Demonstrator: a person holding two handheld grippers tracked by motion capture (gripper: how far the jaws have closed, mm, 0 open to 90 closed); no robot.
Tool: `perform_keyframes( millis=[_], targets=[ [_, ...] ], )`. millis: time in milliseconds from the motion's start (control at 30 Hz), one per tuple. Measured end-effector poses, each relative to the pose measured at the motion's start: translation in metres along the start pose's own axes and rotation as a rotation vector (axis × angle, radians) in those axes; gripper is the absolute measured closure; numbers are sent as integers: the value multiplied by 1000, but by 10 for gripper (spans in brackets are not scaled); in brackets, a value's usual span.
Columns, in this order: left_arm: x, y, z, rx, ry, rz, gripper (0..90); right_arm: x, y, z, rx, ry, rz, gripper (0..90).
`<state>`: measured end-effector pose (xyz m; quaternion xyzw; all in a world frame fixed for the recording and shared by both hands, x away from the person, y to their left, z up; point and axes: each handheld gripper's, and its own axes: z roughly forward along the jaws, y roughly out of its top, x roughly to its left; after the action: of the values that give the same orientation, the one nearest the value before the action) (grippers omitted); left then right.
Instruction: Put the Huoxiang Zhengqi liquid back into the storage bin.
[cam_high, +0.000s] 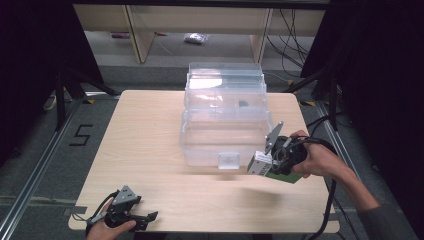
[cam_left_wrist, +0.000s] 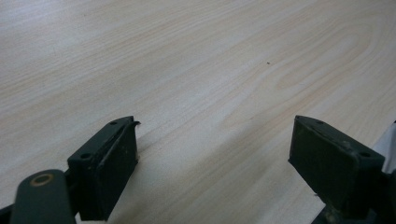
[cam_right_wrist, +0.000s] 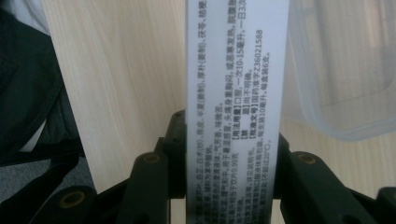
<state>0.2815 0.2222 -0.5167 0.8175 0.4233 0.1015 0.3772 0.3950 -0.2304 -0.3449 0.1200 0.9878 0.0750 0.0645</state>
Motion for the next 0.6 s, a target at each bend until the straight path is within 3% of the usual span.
perform_keyframes(
  millis=[33,167,200,233,333,400,433,467,600],
  targets=[
    [0,0,0,1,0,0,148,1,2,-1,4,-1,10,648],
    [0,0,0,-6,-5,-4,148,0,17,-6,6,-4,-25,648],
    [1,0,-2,12,-13,18,148,0,20,-7,-1,-6,-30,649],
    [0,0,-1,2,-11,6,148,2,21,-8,0,-7,-5,649],
    [0,0,-1,5,-14,8,148,0,31,-12,-9,-6,-63,649],
    [1,0,-1,11,-17,13,148,0,36,-17,-18,-3,-56,649],
    [1,0,-1,15,-20,24,148,-1,39,-20,-22,-7,-83,649],
    [1,0,-1,10,-19,20,148,-1,41,-22,-21,-9,-70,649],
    [0,0,-2,6,-16,7,149,-5,52,-33,-17,-24,-93,649]
  ],
)
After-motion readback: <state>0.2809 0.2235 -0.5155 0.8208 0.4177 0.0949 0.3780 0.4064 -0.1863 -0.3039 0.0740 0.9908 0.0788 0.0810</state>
